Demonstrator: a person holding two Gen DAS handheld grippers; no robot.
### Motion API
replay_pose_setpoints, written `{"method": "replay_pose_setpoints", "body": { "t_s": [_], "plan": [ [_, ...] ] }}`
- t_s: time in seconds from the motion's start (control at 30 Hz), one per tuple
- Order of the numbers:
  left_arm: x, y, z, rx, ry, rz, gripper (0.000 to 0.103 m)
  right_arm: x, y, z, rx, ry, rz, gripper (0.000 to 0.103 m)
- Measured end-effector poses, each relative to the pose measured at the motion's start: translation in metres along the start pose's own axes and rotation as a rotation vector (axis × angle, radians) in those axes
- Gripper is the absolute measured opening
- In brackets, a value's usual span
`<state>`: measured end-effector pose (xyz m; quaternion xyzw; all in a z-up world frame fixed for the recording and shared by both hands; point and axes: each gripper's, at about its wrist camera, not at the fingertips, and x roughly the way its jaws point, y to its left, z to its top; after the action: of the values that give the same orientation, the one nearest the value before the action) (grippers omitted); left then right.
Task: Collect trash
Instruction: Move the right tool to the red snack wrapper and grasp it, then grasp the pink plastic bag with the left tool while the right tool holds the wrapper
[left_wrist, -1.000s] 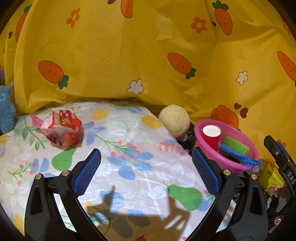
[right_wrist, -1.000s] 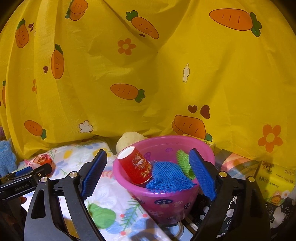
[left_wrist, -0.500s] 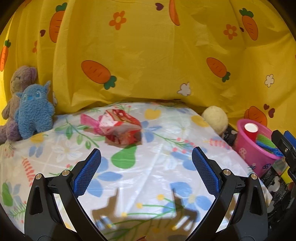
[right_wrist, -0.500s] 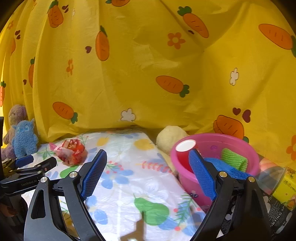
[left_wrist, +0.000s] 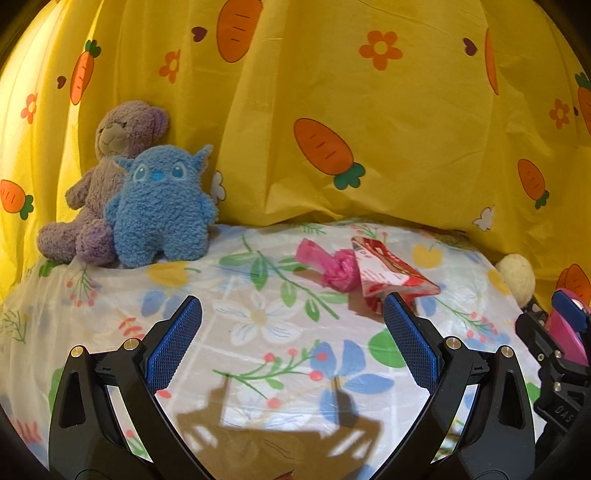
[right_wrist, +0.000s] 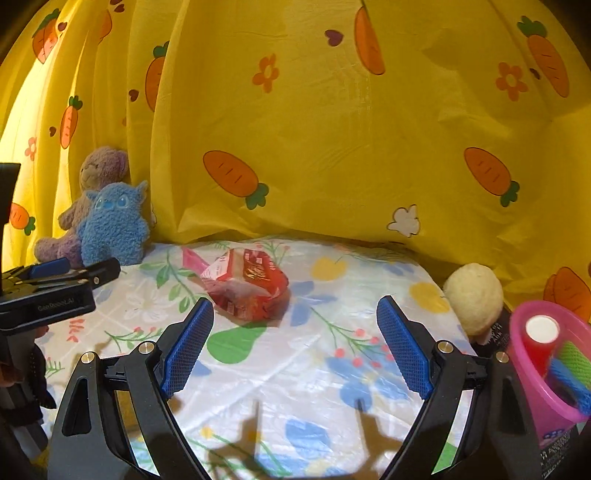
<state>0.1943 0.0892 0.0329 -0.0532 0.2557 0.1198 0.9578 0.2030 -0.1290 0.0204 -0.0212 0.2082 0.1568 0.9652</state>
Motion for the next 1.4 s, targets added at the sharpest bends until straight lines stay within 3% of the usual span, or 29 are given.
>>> {"method": "replay_pose_setpoints", "body": {
  "t_s": [0.3, 0.4, 0.47, 0.6, 0.67, 0.73, 0.93, 1.4],
  "plan": [
    [0.022, 0.039, 0.01, -0.05, 0.005, 0.06, 0.097, 0.072, 0.026, 0.004, -0.07, 0.107, 0.036, 0.071],
    [0.028, 0.044, 0.011, -0.05, 0.007, 0.064, 0.097, 0.092, 0.031, 0.005, -0.087, 0.133, 0.037, 0.062],
    [0.032, 0.044, 0.011, -0.047, 0.007, 0.055, 0.097, 0.107, 0.035, 0.005, -0.097, 0.159, 0.036, 0.043],
    [0.042, 0.039, 0.012, -0.039, 0.017, 0.03, 0.097, 0.125, 0.04, 0.002, -0.114, 0.191, 0.046, 0.024],
    [0.047, 0.033, 0.013, -0.028, 0.014, 0.022, 0.097, 0.128, 0.04, 0.0, -0.12, 0.192, 0.056, 0.01],
    [0.051, 0.026, 0.012, -0.017, 0.008, 0.012, 0.097, 0.129, 0.037, -0.001, -0.119, 0.187, 0.056, 0.004],
    [0.068, 0.003, 0.01, 0.012, 0.007, -0.018, 0.097, 0.118, 0.016, 0.001, -0.073, 0.15, 0.042, 0.002],
    [0.122, -0.06, 0.003, 0.086, 0.028, -0.04, 0.096, 0.069, -0.063, 0.009, 0.087, 0.007, -0.091, 0.002]
  ]
}}
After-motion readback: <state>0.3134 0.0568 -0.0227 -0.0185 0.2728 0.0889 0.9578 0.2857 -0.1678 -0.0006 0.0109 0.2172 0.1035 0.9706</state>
